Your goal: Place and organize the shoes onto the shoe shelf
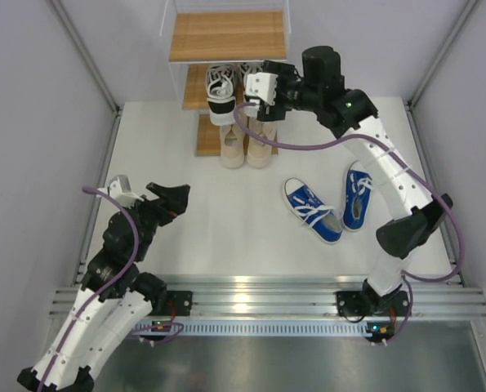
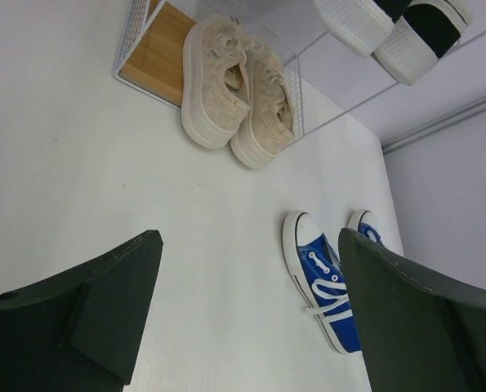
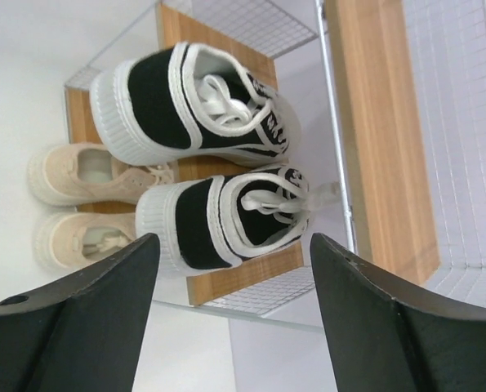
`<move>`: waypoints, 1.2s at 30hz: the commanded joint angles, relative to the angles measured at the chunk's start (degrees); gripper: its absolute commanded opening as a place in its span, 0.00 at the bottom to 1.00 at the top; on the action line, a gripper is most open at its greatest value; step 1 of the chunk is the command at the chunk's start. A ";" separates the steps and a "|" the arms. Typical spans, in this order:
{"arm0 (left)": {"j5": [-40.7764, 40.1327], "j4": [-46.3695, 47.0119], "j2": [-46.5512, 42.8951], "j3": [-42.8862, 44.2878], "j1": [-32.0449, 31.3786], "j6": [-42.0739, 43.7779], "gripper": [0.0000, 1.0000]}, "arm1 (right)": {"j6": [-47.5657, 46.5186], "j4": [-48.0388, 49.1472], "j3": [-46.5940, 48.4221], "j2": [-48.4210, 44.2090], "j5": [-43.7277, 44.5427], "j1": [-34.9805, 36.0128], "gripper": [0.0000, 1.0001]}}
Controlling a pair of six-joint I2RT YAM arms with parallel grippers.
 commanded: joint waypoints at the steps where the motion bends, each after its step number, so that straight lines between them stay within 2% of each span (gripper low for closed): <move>1: 0.45 3.93 4.06 3.56 0.19 1.23 0.94 | 10.51 -1.21 -0.64 -6.28 -7.64 -1.46 0.69; 3: 0.45 5.15 8.63 5.48 0.19 1.76 0.86 | 15.72 -1.57 -2.49 -8.56 -10.37 -2.25 0.60; 4: 0.88 6.12 10.56 6.28 0.19 2.72 0.81 | 19.92 -1.48 -5.55 -9.53 -13.69 -3.12 0.50; 5: 1.23 7.08 14.75 7.16 0.19 3.52 0.75 | 22.31 -0.96 -7.58 -12.06 -14.68 -3.74 0.45; 6: 1.50 8.14 16.88 9.43 0.19 4.22 0.61 | 24.42 -0.43 -9.77 -13.39 -15.21 -4.18 0.41; 7: 1.59 10.24 19.17 10.49 0.28 5.53 0.53 | 26.44 -0.25 -14.23 -14.79 -16.00 -4.97 0.35; 8: 1.59 11.30 21.54 11.64 0.20 6.24 0.47 | 26.73 0.10 -16.63 -16.20 -16.97 -5.32 0.33; 9: 1.24 12.53 26.26 13.04 0.28 6.94 0.30 | 26.99 0.45 -18.91 -19.00 -17.06 -5.59 0.32; 12: -0.87 14.65 35.40 18.84 0.20 8.70 0.14 | 29.27 1.76 -26.65 -23.75 -19.25 -8.22 0.30; 13: -1.05 15.17 37.45 20.16 0.19 9.23 0.05 | 30.32 2.03 -29.54 -24.82 -20.05 -9.27 0.30; 16: 0.61 17.28 44.40 24.91 1.42 9.06 0.00 | 31.38 3.26 -34.12 -28.33 -21.72 -13.66 0.30; 23: 7.47 20.01 55.65 34.04 4.59 8.18 0.00 | 33.14 5.55 -39.76 -32.65 -23.22 -16.75 0.30; 30: 9.06 20.10 61.99 40.03 5.64 7.92 0.01 | 34.02 6.78 -40.21 -32.83 -23.92 -18.16 0.30; 36: 9.50 20.28 64.19 41.62 6.52 6.95 0.04 | 34.11 7.13 -40.12 -32.83 -24.01 -18.86 0.30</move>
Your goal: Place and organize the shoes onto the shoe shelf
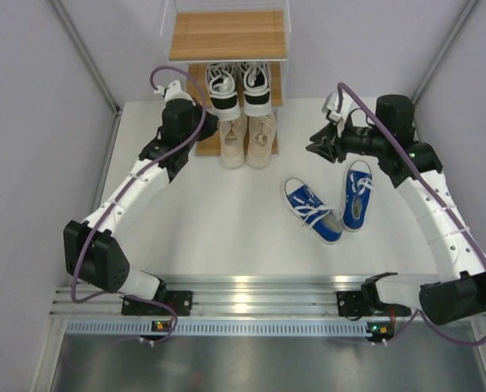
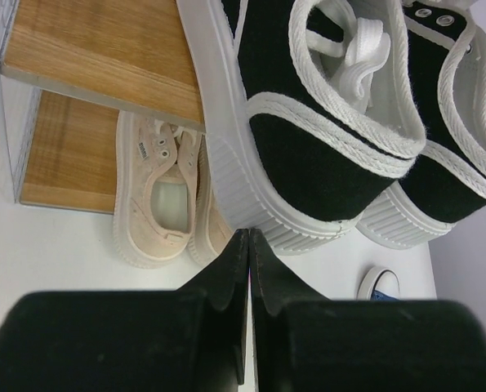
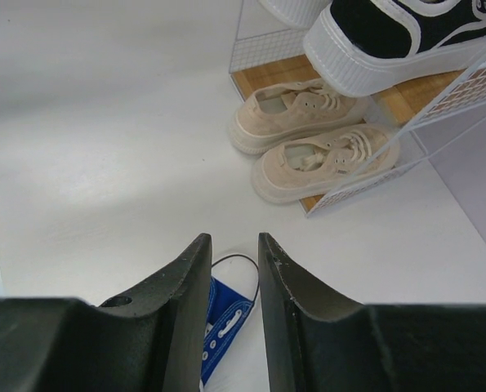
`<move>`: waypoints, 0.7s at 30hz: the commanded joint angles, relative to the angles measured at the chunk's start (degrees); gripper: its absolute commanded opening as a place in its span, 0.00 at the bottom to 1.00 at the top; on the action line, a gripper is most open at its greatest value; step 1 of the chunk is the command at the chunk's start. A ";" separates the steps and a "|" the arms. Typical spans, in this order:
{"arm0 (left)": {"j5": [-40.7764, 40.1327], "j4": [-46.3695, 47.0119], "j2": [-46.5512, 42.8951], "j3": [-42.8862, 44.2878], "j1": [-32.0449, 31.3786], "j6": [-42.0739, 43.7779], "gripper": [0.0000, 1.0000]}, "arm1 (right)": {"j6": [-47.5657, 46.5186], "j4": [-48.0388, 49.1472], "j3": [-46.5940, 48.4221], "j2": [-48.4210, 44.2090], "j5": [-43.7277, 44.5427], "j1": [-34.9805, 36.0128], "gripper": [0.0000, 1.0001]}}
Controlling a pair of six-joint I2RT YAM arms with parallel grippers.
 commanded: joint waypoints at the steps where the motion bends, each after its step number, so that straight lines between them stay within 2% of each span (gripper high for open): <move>1: 0.34 4.02 1.04 3.06 1.08 -0.41 0.05 | 0.78 3.35 0.06 -1.42 -1.74 -0.98 0.30; 16: 4.47 4.37 3.77 4.91 2.22 -1.38 0.20 | 0.78 3.26 -0.56 -1.68 -1.82 -1.51 0.31; 21: 3.07 4.19 1.40 4.03 2.57 -1.21 0.28 | 0.17 2.21 -0.56 -2.21 -2.09 -2.13 0.34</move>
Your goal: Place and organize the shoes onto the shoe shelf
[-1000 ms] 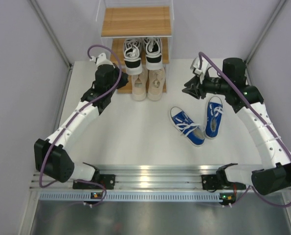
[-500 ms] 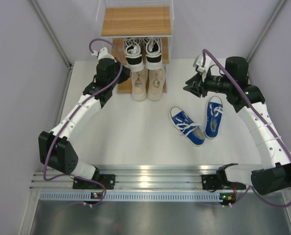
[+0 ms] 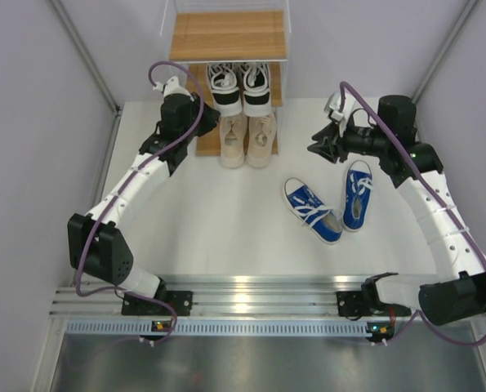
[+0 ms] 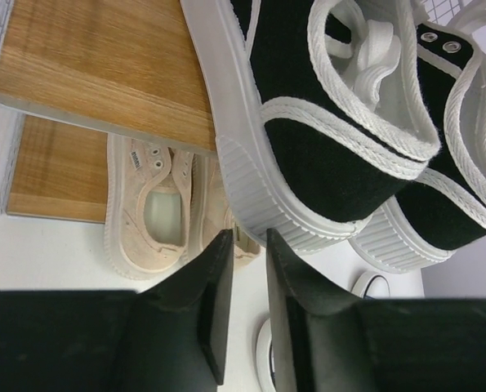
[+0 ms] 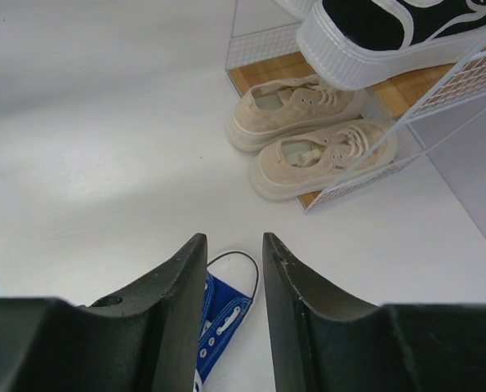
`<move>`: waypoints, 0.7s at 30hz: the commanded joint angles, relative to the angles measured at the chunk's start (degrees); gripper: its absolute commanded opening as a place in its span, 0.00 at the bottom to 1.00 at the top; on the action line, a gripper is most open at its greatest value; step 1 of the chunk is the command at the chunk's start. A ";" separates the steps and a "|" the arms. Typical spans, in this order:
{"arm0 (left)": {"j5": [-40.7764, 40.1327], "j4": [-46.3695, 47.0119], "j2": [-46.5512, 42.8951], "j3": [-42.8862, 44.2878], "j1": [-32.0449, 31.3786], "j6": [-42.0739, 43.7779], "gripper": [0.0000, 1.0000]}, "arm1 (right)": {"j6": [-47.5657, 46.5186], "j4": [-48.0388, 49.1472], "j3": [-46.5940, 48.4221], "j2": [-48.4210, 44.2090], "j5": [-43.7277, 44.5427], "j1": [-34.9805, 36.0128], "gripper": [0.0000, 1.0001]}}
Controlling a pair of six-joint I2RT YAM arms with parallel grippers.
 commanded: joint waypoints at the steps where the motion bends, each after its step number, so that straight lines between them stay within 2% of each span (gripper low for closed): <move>1: -0.69 3.23 -3.16 1.13 0.65 0.34 0.30 | -0.21 1.16 0.05 -2.21 -1.76 -1.80 0.34; 3: -1.57 2.79 -4.84 0.77 1.00 1.13 0.35 | -0.03 0.28 -0.21 -2.73 -2.02 -2.15 0.39; 5: -2.10 1.91 -7.91 -0.02 1.18 2.36 0.45 | 0.41 -0.33 -0.65 -3.09 -2.81 -3.03 0.43; 8: -1.67 -0.45 -12.13 -1.42 1.44 4.73 0.60 | 2.24 -2.70 -1.62 -3.00 -3.78 -4.26 0.55; 9: 0.25 -0.98 -13.36 -2.04 1.62 5.52 0.64 | 2.43 -3.49 -2.40 -2.91 -3.78 -4.52 0.62; 11: 2.02 -2.13 -17.40 -3.79 1.79 7.54 0.75 | 2.26 -7.44 -3.37 -2.04 -3.69 -5.14 0.68; 14: 6.75 -4.32 -24.08 -9.32 1.88 9.04 0.87 | -3.18 -15.96 -4.95 0.50 -0.71 -5.41 0.74; 17: 8.53 -6.08 -31.37 -17.14 1.88 7.56 0.92 | -12.56 -22.54 -6.89 3.67 3.59 -5.41 0.76; 21: 11.16 -6.44 -39.90 -26.81 1.97 3.26 0.92 | -19.09 -23.19 -10.83 6.57 11.23 -5.41 0.76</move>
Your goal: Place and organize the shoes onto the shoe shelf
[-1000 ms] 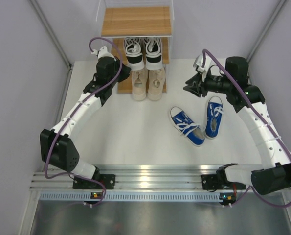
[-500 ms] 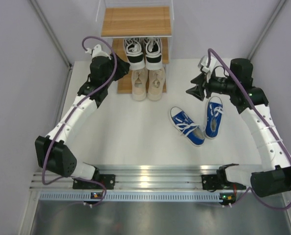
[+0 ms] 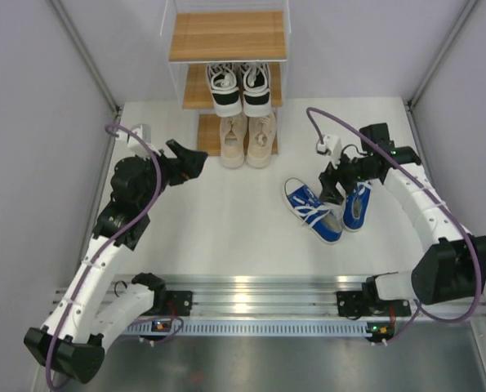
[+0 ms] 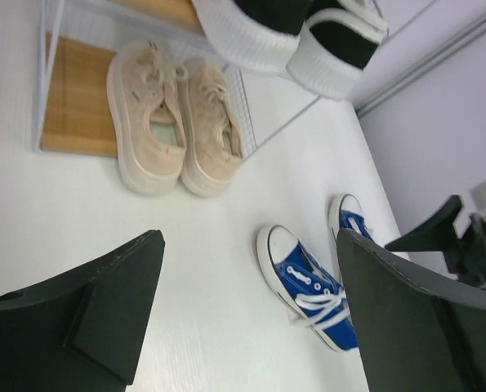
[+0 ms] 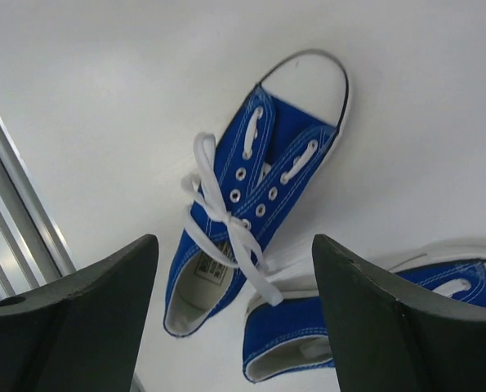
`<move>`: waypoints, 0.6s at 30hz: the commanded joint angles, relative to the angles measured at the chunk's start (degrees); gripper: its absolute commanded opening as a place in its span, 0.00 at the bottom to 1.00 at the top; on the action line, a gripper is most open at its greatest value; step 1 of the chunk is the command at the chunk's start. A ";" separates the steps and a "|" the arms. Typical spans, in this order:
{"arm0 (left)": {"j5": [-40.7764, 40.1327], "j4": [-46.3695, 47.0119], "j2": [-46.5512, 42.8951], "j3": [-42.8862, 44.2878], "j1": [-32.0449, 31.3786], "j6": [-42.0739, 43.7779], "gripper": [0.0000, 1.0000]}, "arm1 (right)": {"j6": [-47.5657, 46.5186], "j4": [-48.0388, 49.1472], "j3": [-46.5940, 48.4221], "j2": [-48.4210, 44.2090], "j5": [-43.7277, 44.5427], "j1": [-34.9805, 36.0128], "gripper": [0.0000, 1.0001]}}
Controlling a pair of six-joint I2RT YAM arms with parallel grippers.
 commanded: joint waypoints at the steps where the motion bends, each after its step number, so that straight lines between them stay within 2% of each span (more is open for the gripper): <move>1: 3.80 -1.70 -5.91 -7.69 0.31 -4.96 0.92 | -9.07 -4.41 -2.41 2.12 8.94 -0.88 0.76; 5: 4.42 -1.26 -11.73 -14.65 0.22 -10.94 0.92 | -12.41 -2.75 -5.13 5.20 13.80 -0.79 0.74; 9: 6.17 -0.38 -15.08 -19.23 0.22 -15.26 0.92 | -9.61 2.42 -8.03 7.92 17.74 0.52 0.68; 16: 15.74 4.72 -10.96 -22.75 0.22 -21.15 0.91 | -1.79 11.13 -13.48 10.30 21.97 7.28 0.62; 17: 16.89 5.24 -9.82 -22.75 0.22 -21.85 0.91 | 1.09 12.45 -14.71 10.30 22.59 8.08 0.60; 18: 18.55 5.68 -7.72 -22.66 0.22 -22.56 0.91 | 2.69 13.51 -14.98 10.39 23.11 8.95 0.54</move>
